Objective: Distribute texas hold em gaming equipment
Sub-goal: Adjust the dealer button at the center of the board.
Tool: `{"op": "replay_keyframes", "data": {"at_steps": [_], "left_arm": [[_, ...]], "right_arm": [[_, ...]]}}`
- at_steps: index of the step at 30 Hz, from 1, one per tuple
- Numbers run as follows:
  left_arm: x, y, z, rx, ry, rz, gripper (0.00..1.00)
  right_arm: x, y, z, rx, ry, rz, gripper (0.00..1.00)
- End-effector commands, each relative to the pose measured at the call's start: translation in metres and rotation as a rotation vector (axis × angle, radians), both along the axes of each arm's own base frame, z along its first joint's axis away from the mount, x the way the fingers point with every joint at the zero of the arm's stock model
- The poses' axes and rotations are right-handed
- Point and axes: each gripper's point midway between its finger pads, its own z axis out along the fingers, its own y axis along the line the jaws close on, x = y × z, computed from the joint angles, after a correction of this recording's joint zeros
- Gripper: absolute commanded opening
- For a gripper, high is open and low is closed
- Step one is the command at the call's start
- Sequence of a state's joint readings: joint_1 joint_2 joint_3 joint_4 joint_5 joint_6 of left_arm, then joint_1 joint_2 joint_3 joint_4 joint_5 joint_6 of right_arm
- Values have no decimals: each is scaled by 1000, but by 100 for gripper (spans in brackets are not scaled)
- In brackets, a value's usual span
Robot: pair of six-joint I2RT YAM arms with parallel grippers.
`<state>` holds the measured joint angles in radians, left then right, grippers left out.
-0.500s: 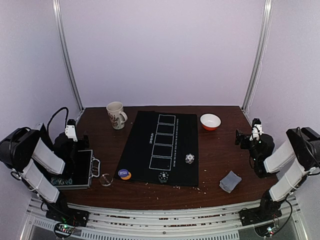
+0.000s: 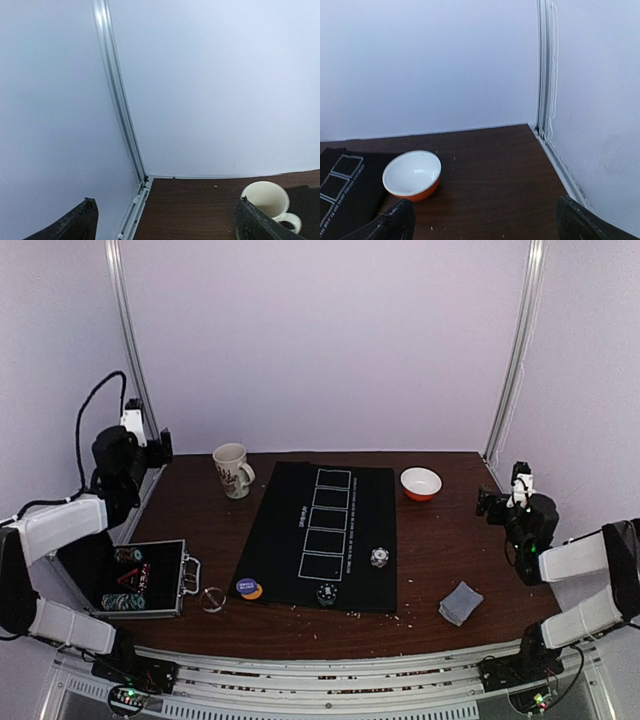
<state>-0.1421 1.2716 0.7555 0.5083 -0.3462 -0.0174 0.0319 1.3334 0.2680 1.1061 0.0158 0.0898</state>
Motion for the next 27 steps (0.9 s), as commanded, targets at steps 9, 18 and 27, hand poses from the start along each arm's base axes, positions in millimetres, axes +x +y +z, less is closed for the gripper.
{"op": "replay_keyframes", "data": {"at_steps": [9,18,27], "left_arm": [[-141,-153,-114,8,1077,-416,98],[-238,-152,-206,51,1470,-442,95],[-219,-168,-264,88,1507,-480,95]], "right_arm": [[5,97,129,183,48,574,100],[-22,143,119,130,139,722,100],[-29,164,96,39,228,755,100]]}}
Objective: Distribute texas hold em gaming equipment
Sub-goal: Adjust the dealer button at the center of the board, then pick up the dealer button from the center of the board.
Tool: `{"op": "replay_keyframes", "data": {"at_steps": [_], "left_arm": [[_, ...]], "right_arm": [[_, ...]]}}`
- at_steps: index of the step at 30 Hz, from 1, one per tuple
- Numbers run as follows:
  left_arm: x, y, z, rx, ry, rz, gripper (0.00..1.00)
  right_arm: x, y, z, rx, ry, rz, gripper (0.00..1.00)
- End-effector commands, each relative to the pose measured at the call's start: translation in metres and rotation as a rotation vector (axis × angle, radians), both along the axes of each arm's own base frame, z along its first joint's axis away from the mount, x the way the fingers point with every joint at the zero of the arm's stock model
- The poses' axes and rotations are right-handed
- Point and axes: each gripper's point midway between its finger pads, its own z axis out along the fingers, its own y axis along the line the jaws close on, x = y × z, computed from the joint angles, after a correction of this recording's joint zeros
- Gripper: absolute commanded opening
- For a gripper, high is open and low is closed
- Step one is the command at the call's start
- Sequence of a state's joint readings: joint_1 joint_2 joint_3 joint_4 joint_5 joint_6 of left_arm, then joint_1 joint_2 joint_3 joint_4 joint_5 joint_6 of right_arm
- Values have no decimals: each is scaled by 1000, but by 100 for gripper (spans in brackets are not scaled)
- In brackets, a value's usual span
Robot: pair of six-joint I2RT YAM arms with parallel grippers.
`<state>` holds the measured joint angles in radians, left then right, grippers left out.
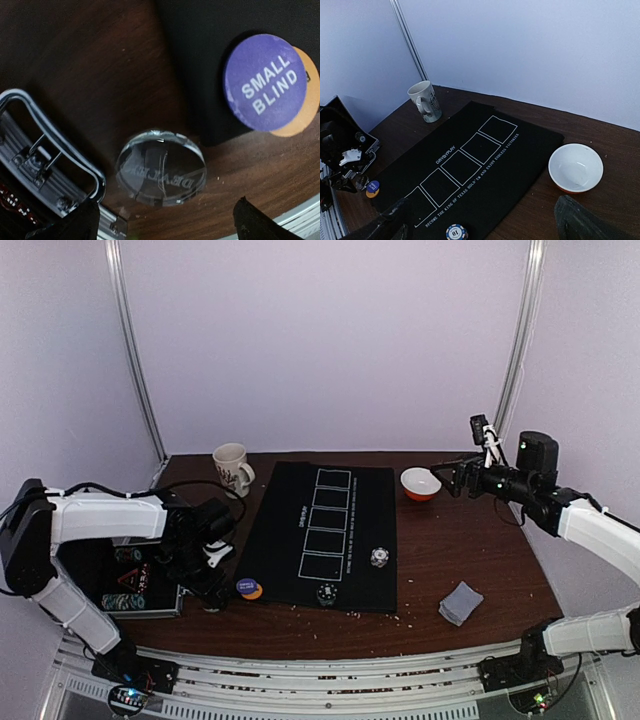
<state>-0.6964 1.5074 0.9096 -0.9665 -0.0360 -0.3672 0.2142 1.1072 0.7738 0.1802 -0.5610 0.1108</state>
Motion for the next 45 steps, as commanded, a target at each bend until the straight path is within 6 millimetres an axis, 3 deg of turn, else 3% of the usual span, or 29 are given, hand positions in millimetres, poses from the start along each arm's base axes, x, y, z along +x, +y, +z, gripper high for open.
{"op": "replay_keyframes", "data": {"at_steps": [1,3,10,16,22,29,35,40,45], "left_arm": [[16,-23,-15,-103,-9,-19,93],[18,-24,-20,-113,10,-13,89],[34,-12,-24,-83,9,30,86],[17,-10,-31,-85,57,37,74],[-19,-25,-29,-120,108,6,70],[-45,-30,-33,-91,139,-29,71],[-27,-22,-40,-10,46,-25,80],[-35,-19,-50,-9,74,-24,70],[-39,-17,-49,-18,81,-26,52]], "right_arm": [[-3,3,-4,-52,3,12,100],[-3,2,-7,-58,11,11,100],[-6,2,-17,-69,35,9,100],[-8,1,-18,-70,32,8,100],[-7,0,-15,-67,30,-3,100],[-8,2,-12,-49,31,2,100],[-8,3,-13,-40,37,7,100],[-9,2,-11,-43,39,4,100],[-10,1,-10,-48,33,-3,100]]}}
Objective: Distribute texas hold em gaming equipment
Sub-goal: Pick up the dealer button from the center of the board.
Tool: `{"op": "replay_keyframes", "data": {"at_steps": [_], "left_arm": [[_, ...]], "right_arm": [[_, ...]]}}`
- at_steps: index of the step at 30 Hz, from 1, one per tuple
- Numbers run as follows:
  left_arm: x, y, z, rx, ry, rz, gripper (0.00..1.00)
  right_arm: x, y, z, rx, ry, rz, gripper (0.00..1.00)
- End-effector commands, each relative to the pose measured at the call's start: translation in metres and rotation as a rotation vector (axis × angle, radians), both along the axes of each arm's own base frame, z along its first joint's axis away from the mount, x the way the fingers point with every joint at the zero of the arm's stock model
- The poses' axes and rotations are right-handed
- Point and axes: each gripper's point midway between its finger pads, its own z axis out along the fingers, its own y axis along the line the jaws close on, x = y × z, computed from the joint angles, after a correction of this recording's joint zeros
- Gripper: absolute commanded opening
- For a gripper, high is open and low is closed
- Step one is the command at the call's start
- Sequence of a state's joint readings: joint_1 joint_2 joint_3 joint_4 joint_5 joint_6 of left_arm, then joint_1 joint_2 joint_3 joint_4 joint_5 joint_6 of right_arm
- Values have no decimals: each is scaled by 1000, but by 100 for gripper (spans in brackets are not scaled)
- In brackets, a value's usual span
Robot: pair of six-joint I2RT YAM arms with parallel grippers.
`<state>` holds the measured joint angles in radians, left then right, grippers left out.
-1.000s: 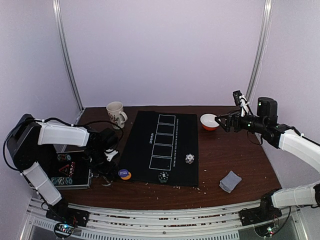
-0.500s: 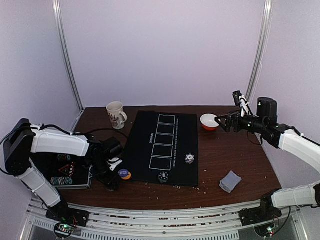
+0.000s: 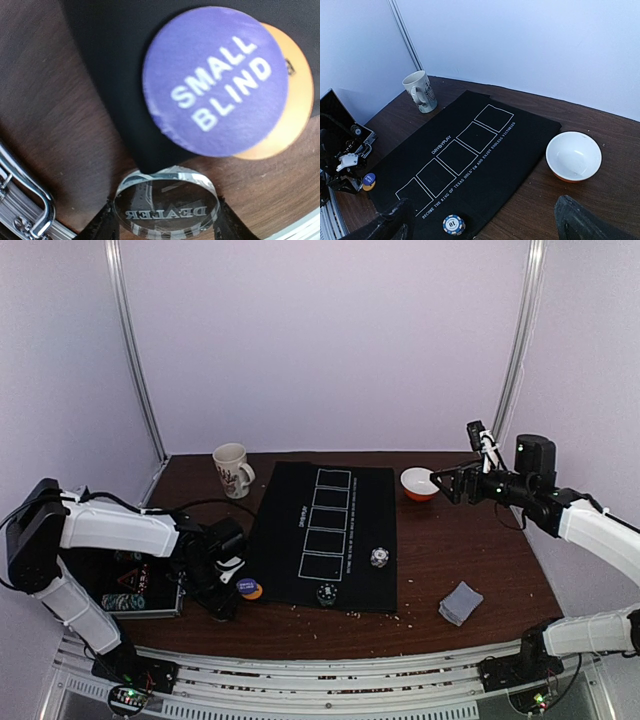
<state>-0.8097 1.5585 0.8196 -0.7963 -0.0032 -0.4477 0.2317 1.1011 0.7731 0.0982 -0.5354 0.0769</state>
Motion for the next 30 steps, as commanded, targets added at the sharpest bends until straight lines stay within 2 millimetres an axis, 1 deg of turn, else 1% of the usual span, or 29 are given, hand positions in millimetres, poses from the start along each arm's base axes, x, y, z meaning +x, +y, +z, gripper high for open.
{"op": "replay_keyframes", "data": {"at_steps": [1,4,9,13,19,22,26,28,30], "left_arm": [[-21,9,-15,14,80,1,48],[-22,3,-7,-23,85,-2,39],[-21,8,4,5,76,-14,36],[-19,5,15,-5,69,-25,33],[-15,9,26,17,46,-42,30],[-9,7,36,15,22,-54,30],[10,7,57,27,-47,-56,29],[26,2,70,8,-92,-53,30],[47,-6,84,-18,-142,-58,30]], "right_arm": [[-4,0,7,3,-19,-5,100],[-4,1,9,13,-15,-1,100],[-4,4,15,22,-26,4,100],[-3,5,21,30,-31,5,100],[-3,7,27,38,-47,6,100],[-3,7,29,43,-45,6,100],[-5,8,35,49,-56,7,100],[-5,8,38,52,-63,7,100],[-5,8,40,56,-67,4,100]]}}
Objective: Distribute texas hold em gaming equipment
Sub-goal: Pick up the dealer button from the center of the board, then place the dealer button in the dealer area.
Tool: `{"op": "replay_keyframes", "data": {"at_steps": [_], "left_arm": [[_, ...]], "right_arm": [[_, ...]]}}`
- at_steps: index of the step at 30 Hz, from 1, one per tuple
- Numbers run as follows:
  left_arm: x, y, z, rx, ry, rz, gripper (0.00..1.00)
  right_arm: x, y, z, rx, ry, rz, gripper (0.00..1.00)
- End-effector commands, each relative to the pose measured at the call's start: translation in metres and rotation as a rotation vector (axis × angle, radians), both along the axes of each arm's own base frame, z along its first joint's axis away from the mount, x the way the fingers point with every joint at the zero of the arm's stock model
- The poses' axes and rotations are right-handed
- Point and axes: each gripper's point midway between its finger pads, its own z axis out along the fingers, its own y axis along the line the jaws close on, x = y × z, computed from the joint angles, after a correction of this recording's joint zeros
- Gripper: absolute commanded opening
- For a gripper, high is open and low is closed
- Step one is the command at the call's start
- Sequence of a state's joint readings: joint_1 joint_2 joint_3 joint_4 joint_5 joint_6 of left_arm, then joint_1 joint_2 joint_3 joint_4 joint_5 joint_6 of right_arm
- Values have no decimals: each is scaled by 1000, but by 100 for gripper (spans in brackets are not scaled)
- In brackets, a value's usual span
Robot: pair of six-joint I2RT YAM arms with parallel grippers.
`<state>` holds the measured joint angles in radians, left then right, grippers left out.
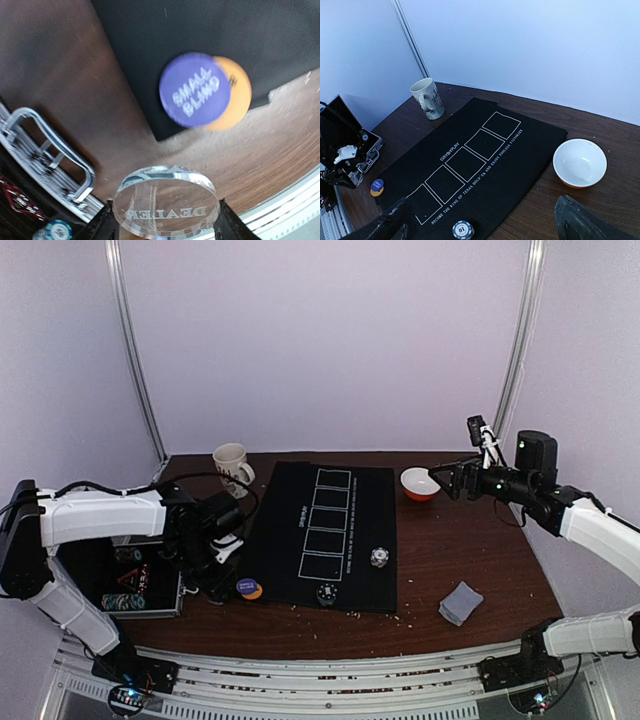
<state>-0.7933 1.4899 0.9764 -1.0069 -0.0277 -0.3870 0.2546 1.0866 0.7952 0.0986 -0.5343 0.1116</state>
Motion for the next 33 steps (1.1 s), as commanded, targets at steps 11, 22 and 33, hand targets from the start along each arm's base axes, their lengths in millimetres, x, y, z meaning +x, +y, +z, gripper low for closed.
{"op": "replay_keyframes", "data": {"at_steps": [11,22,33], "left_arm": [[216,-71,65,-150,-345,-29,29],[306,-112,8,-95,-345,-56,29],[290,-112,-31,-90,-252,-83,48]], "right_arm": [[-9,0,29,38,-57,-26,100],[-17,-3,26,41,-40,-46,100],[-17,1,23,33,-21,-44,100]]}}
